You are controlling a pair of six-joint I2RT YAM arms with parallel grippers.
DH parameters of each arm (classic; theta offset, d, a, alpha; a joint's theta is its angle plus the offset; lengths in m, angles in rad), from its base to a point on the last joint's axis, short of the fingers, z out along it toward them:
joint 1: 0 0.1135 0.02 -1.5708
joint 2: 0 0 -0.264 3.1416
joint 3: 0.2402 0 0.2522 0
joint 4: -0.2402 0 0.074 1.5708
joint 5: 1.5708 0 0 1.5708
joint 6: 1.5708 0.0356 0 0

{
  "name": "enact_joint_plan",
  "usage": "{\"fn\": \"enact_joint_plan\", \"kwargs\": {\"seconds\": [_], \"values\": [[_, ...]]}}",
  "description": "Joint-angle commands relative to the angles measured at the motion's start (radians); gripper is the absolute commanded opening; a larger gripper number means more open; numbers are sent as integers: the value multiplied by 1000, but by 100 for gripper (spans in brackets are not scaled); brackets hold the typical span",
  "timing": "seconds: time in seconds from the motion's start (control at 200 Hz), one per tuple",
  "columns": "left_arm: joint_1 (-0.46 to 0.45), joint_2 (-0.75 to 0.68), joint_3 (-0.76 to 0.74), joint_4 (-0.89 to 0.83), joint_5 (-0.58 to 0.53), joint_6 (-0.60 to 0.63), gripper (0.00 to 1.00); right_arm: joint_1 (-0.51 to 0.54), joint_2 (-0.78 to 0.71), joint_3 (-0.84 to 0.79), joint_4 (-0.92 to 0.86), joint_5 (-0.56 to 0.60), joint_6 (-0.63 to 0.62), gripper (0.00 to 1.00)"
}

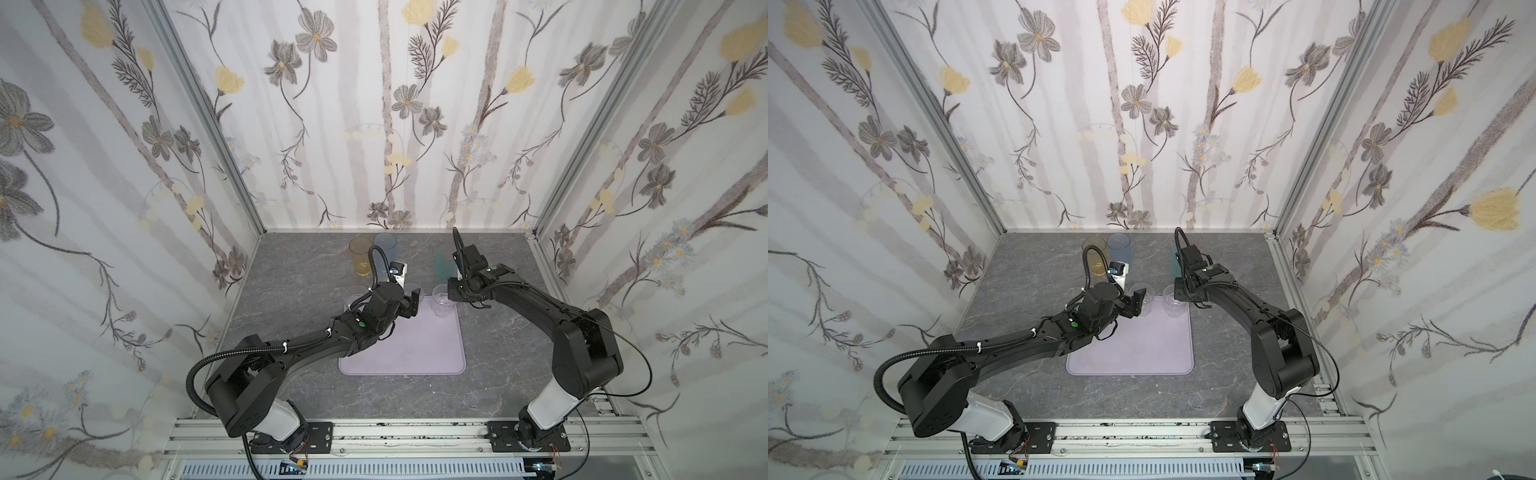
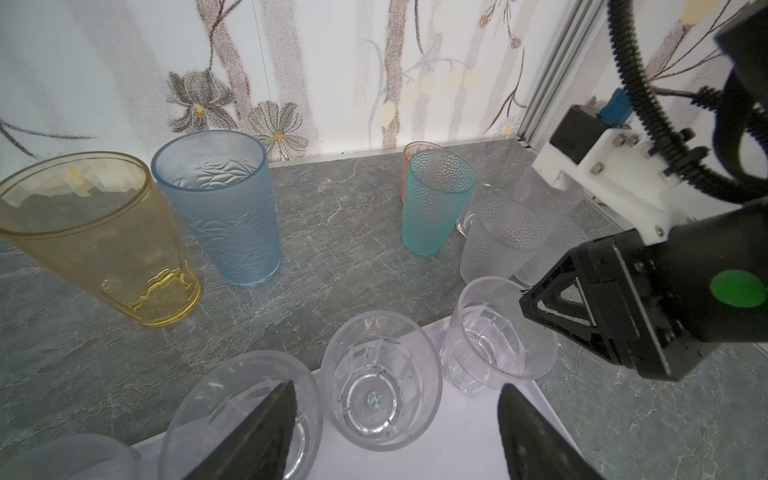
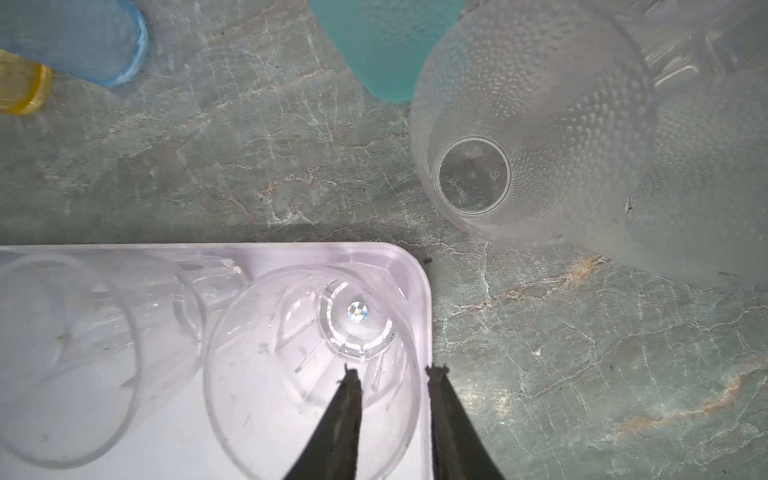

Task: Place the glasses into the tray
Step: 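Lower the clear glass onto the tray and open the right gripper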

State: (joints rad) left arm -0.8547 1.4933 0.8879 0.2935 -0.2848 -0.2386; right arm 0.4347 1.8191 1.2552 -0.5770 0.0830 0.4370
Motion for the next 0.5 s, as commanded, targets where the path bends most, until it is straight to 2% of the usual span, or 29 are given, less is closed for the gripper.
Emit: {"fn": "enact_joint_plan", "kwargs": {"seconds": [0.0, 0.115, 0.27, 0.495], "values": [[1, -1, 15, 26, -25, 4, 79, -4, -38, 24, 13, -37, 25, 37], [3, -30, 17, 24, -58, 3, 83, -7, -104, 45, -14, -60, 25, 41], [14, -57, 35, 24, -23, -34, 100, -22, -198, 57, -19, -66, 34, 45], [16, 10, 129, 24, 152, -123, 98, -168, -267, 108, -8, -20, 6, 49]]}}
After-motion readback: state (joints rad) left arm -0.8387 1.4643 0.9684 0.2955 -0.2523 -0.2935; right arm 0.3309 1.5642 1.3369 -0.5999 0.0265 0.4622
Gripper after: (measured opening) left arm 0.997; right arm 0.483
